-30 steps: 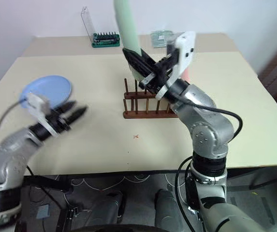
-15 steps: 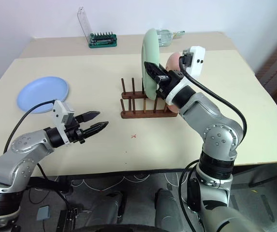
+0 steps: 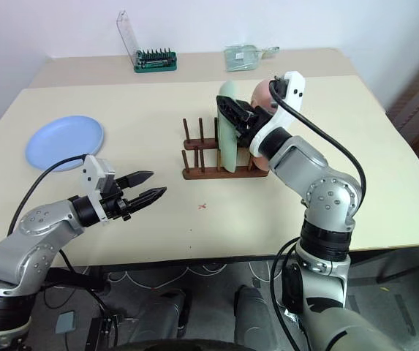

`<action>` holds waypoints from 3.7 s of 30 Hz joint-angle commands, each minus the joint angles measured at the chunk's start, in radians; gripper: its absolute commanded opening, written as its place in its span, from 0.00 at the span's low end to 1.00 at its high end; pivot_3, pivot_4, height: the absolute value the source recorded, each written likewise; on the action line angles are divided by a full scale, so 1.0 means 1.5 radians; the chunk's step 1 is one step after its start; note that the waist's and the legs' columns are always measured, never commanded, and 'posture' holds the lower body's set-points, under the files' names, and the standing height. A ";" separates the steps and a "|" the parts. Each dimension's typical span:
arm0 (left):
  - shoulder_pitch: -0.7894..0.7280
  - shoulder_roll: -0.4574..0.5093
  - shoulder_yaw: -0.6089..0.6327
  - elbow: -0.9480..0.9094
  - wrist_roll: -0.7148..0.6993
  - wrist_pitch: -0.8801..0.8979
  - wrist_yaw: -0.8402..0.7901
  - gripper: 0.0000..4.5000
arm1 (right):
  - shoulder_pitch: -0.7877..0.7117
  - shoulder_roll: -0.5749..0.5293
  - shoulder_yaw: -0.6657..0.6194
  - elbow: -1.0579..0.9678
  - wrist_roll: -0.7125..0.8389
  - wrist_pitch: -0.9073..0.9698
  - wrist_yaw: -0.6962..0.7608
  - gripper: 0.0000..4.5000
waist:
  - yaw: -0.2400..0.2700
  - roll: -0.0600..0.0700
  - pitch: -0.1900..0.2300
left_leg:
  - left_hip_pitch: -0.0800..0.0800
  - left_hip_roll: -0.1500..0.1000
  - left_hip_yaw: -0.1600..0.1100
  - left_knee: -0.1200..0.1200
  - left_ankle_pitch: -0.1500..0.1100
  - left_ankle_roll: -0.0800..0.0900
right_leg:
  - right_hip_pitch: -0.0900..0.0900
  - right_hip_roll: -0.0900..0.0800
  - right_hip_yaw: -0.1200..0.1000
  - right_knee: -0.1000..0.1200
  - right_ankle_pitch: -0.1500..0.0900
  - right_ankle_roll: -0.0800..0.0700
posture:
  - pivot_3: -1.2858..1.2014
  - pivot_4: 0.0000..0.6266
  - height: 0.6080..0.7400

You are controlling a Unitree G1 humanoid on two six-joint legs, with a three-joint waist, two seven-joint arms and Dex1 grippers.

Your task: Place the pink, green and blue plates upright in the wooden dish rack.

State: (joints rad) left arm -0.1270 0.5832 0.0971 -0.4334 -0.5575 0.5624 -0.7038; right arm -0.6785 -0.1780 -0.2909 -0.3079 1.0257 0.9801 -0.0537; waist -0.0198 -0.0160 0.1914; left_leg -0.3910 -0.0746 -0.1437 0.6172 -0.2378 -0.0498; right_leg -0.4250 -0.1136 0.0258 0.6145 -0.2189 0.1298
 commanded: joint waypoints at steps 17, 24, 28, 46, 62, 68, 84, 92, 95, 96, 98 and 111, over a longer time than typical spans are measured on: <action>-0.032 -0.032 0.044 0.025 -0.015 -0.019 0.043 0.76 | -0.101 -0.168 0.214 -0.078 -0.286 -0.195 0.197 1.00 | 0.000 0.000 0.000 | 0.000 0.000 0.000 0.000 0.000 0.000 | 0.000 0.000 0.000 0.000 0.000 0.000 | 0.52 0.24 1.00; -0.169 -0.081 0.139 0.235 0.141 -0.073 0.330 0.99 | -0.115 -0.190 0.334 -0.036 -0.441 -0.341 0.326 1.00 | 0.002 -0.001 0.000 | 0.000 0.000 0.000 0.000 0.000 0.000 | 0.000 0.000 0.000 0.000 0.000 0.000 | 0.52 0.24 1.00; -0.284 -0.098 0.284 0.355 0.138 -0.028 0.553 0.99 | -0.113 -0.167 0.344 -0.009 -0.476 -0.377 0.349 1.00 | 0.002 -0.004 0.000 | 0.000 0.000 0.000 0.000 0.000 0.000 | 0.000 0.001 0.000 0.000 0.000 0.000 | 0.52 0.24 1.00; -0.426 -0.109 0.462 0.560 0.022 0.122 0.718 0.70 | -0.079 -0.133 0.333 -0.002 -0.534 -0.392 0.389 1.00 | -0.001 -0.005 -0.002 | 0.000 0.000 0.000 0.001 0.001 -0.002 | -0.002 0.000 -0.001 0.001 0.002 0.001 | 0.52 0.24 1.00; -0.456 -0.080 0.151 0.225 0.120 0.017 0.512 0.00 | -0.086 -0.162 0.413 0.070 -0.712 -0.535 0.411 1.00 | 0.001 -0.007 -0.001 | -0.001 0.000 0.001 0.000 0.001 -0.003 | -0.001 0.000 -0.001 0.000 0.002 0.000 | 0.52 0.24 1.00; -0.491 -0.116 0.089 0.113 0.108 0.135 0.524 0.00 | -0.127 -0.163 0.459 0.161 -0.856 -0.662 0.376 1.00 | -0.012 -0.007 -0.001 | 0.000 0.001 0.002 0.000 0.001 -0.003 | -0.002 0.001 -0.001 0.000 0.002 0.000 | 0.52 0.24 1.00; -0.585 -0.166 0.161 -0.033 0.014 0.361 0.564 0.00 | -0.228 -0.114 0.483 0.332 -1.038 -0.764 0.304 0.94 | -0.015 -0.007 -0.001 | 0.000 0.001 0.002 0.000 0.003 -0.005 | -0.002 0.001 0.000 0.000 0.002 0.000 | 0.52 0.24 1.00; -0.581 -0.183 0.169 -0.048 0.010 0.387 0.575 0.00 | -0.241 -0.111 0.472 0.350 -1.060 -0.772 0.274 0.13 | -0.015 -0.007 -0.001 | 0.000 0.000 0.002 0.000 0.003 -0.006 | -0.002 0.001 0.000 0.000 0.002 0.000 | 0.52 0.24 1.00; -0.579 -0.191 0.180 -0.048 0.006 0.390 0.577 0.00 | -0.237 -0.109 0.472 0.343 -1.067 -0.774 0.266 0.01 | -0.016 -0.007 -0.001 | 0.000 0.001 0.002 0.000 0.003 -0.006 | -0.002 0.001 0.000 0.000 0.002 0.000 | 0.52 0.24 1.00; -0.577 -0.194 0.184 -0.047 0.004 0.391 0.576 0.00 | -0.235 -0.108 0.471 0.340 -1.067 -0.775 0.266 0.01 | -0.016 -0.007 -0.001 | 0.000 0.001 0.002 0.000 0.003 -0.006 | -0.002 0.001 0.000 0.000 0.002 0.000 | 0.52 0.24 1.00; -0.573 -0.198 0.189 -0.049 0.001 0.390 0.573 0.00 | -0.231 -0.106 0.470 0.333 -1.066 -0.776 0.268 0.01 | -0.016 -0.007 -0.001 | 0.000 0.001 0.002 0.000 0.003 -0.006 | -0.002 0.001 0.000 0.000 0.002 0.000 | 0.52 0.24 1.00; -0.552 -0.192 0.363 0.039 -0.030 0.132 0.578 0.63 | -0.198 -0.068 0.436 0.288 -0.986 -0.763 0.294 0.00 | -0.015 -0.007 -0.001 | 0.000 0.001 0.002 0.000 0.004 -0.006 | -0.002 0.001 0.000 0.000 0.002 0.000 | 0.52 0.24 1.00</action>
State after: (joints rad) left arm -0.9847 0.2336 0.6495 -0.3844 -0.6261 0.8011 0.2063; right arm -0.9762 -0.3054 0.4144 0.1961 -0.5136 -0.1752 0.3808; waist -0.0423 -0.0270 0.1903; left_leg -0.3910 -0.0738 -0.1409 0.6170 -0.2325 -0.0595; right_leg -0.4273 -0.1126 0.0253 0.6146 -0.2157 0.1299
